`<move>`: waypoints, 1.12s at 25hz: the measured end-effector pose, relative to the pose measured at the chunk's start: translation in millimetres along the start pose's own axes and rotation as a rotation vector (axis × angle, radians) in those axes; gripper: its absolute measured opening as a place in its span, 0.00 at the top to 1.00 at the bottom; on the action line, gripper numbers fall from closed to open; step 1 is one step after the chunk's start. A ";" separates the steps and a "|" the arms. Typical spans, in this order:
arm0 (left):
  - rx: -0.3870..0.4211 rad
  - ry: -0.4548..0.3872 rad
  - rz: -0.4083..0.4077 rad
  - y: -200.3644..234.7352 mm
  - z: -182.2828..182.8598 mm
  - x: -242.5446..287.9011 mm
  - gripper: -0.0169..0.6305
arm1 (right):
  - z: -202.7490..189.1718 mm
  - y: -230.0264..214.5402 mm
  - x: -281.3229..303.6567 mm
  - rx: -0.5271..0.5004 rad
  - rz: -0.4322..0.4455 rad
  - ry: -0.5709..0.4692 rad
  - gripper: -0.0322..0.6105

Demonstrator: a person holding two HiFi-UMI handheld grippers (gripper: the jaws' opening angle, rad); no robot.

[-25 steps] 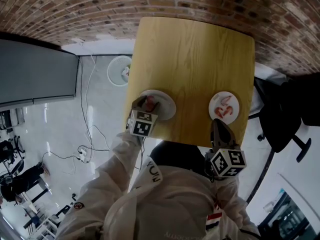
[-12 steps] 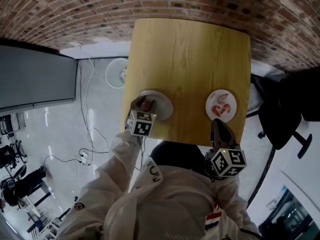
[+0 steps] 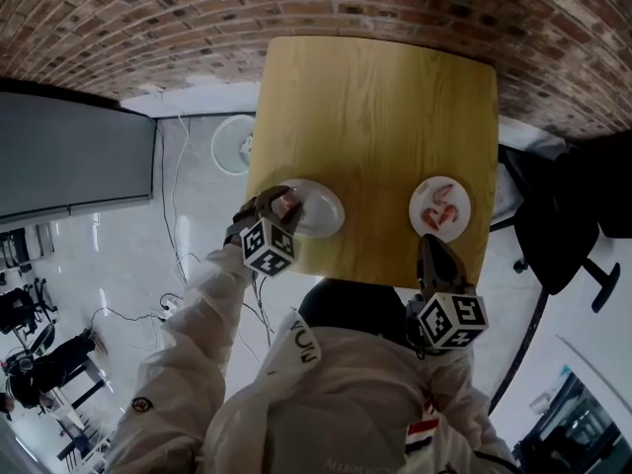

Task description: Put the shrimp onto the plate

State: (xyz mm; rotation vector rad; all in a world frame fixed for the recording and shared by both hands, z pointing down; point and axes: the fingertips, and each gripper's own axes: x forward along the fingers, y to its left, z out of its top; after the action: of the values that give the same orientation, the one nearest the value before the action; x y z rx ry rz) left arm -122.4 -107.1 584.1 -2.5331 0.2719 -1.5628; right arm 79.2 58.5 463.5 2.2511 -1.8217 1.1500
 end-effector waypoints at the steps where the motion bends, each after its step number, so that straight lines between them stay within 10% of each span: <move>1: 0.059 0.007 -0.022 -1.7 -1.3 -0.3 0.72 | -1.3 -0.7 -0.3 0.002 -0.003 0.001 0.91; 8: 0.470 0.056 -0.123 -11.3 -8.8 3.3 0.72 | -9.6 -4.7 -3.2 0.024 -0.023 0.003 0.91; 14: 0.667 0.109 -0.205 -14.2 -10.8 9.3 0.72 | -12.7 -9.5 -7.9 0.052 -0.052 -0.014 0.91; 28: 0.794 0.210 -0.328 -26.4 -15.7 21.0 0.78 | -20.4 -29.7 -23.3 0.130 -0.126 -0.048 0.91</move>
State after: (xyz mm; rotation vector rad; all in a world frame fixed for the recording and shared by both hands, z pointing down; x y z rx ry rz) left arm -125.2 -86.9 615.1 -1.8453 -0.6493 -1.6020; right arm 92.9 96.5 477.8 2.4439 -1.6379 1.2371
